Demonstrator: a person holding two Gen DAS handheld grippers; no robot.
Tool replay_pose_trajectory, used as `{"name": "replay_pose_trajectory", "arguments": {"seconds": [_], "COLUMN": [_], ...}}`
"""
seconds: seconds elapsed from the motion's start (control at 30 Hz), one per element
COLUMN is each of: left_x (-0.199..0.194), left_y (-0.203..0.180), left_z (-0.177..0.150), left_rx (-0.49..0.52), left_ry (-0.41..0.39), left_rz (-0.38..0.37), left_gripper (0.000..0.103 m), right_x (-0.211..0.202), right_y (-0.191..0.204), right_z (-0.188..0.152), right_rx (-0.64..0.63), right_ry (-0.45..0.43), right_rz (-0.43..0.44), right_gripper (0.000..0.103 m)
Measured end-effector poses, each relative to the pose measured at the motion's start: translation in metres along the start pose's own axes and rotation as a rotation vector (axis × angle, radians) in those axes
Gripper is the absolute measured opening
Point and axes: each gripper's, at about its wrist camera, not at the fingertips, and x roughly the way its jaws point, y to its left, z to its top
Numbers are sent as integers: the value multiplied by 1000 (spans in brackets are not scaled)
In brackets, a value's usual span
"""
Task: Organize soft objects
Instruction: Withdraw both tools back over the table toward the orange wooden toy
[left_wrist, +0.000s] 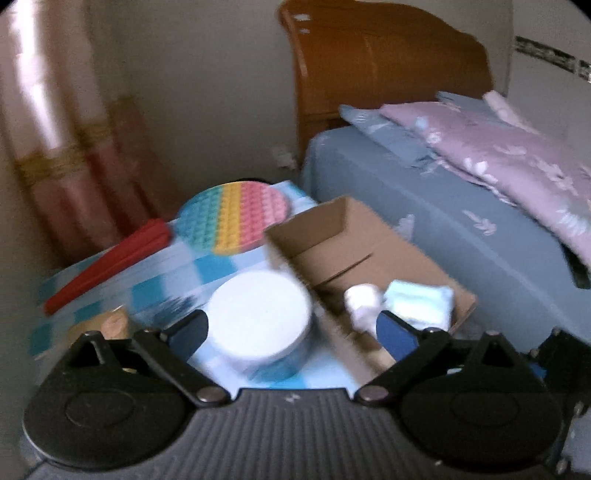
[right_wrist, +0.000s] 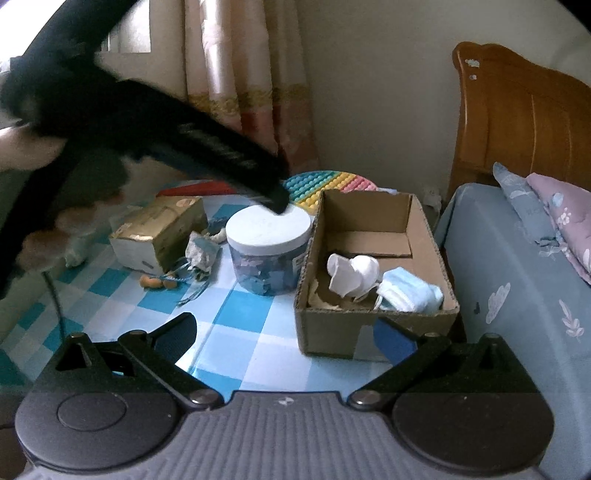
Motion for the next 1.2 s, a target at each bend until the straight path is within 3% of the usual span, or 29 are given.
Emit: {"name": "replay_pose_trajectory", "arguments": {"seconds": [0.23,0.47,0.7,1.2], "left_x": [-33,-57,-64,-18], "left_y": [21,50,75,114], "left_z": [-47,-102,-138,-162], "left_rx": [-96,-258,-298,-385], "left_ry": [3,-7,1,79], "left_rz": [128,181,298,310], "left_gripper": [101,101,101,101], "right_x": [4,15,32,75], "right_y": [5,22,42,60], "right_z": [-3,-6,-7,-8], "right_rx": [17,-36,-79,-123], "right_ry": [36,60,105,195], "right_rz": [48,62,62,82], "right_gripper": [103,103,103,103]}}
